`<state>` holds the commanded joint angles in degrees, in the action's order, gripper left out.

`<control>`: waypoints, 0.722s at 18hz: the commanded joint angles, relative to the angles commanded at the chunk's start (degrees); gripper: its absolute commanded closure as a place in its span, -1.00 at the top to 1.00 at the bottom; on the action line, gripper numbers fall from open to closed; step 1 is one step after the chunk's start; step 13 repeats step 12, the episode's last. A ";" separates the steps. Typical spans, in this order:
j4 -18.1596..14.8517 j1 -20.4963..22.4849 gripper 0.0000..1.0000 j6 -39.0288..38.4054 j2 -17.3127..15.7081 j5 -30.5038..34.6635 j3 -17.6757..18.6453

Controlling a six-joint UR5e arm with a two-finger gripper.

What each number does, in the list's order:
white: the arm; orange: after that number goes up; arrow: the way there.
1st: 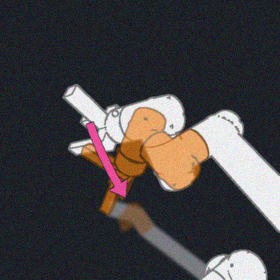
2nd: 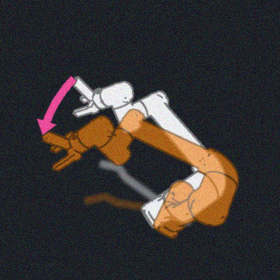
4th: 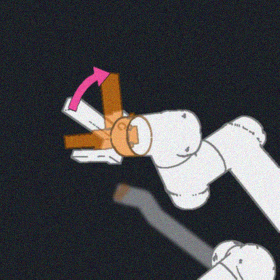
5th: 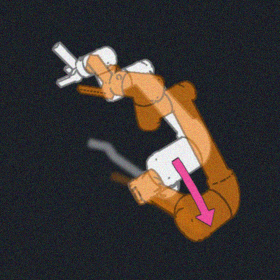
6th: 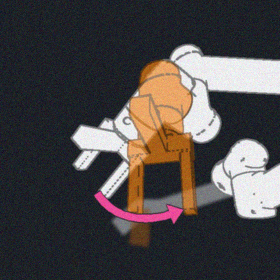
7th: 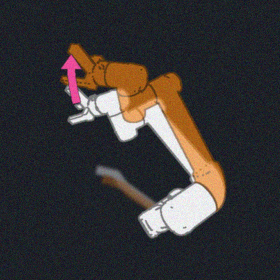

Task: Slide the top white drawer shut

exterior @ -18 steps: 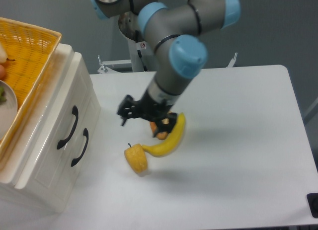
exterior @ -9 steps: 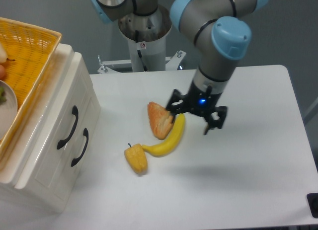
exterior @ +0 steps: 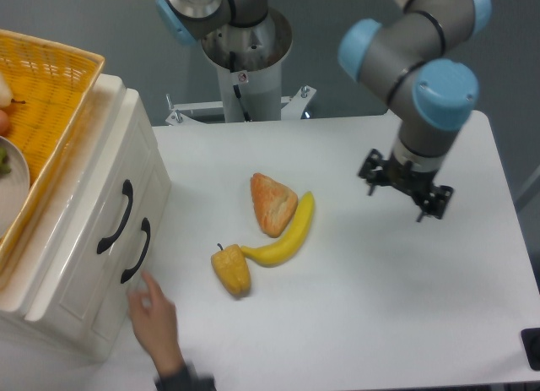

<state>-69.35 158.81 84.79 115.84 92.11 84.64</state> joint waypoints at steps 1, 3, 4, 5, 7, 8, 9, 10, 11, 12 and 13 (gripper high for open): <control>0.26 1.22 1.00 1.41 0.61 -0.09 -0.09; 1.14 3.16 1.00 4.75 1.84 -0.18 -0.96; 1.14 3.60 1.00 7.03 2.37 -0.09 -1.58; 1.14 4.13 1.00 9.05 2.64 0.00 -1.84; 1.14 4.22 1.00 10.39 2.73 0.00 -2.02; 1.32 4.22 1.00 10.22 2.81 0.00 -1.94; 1.84 4.14 1.00 10.21 2.82 -0.09 -1.59; 2.20 3.96 1.00 10.21 2.82 -0.09 -1.41; 2.29 3.87 1.00 10.21 2.82 -0.17 -1.41; 2.29 3.70 1.00 9.78 3.08 -0.18 -1.41; 2.29 3.70 1.00 9.78 3.08 -0.18 -1.41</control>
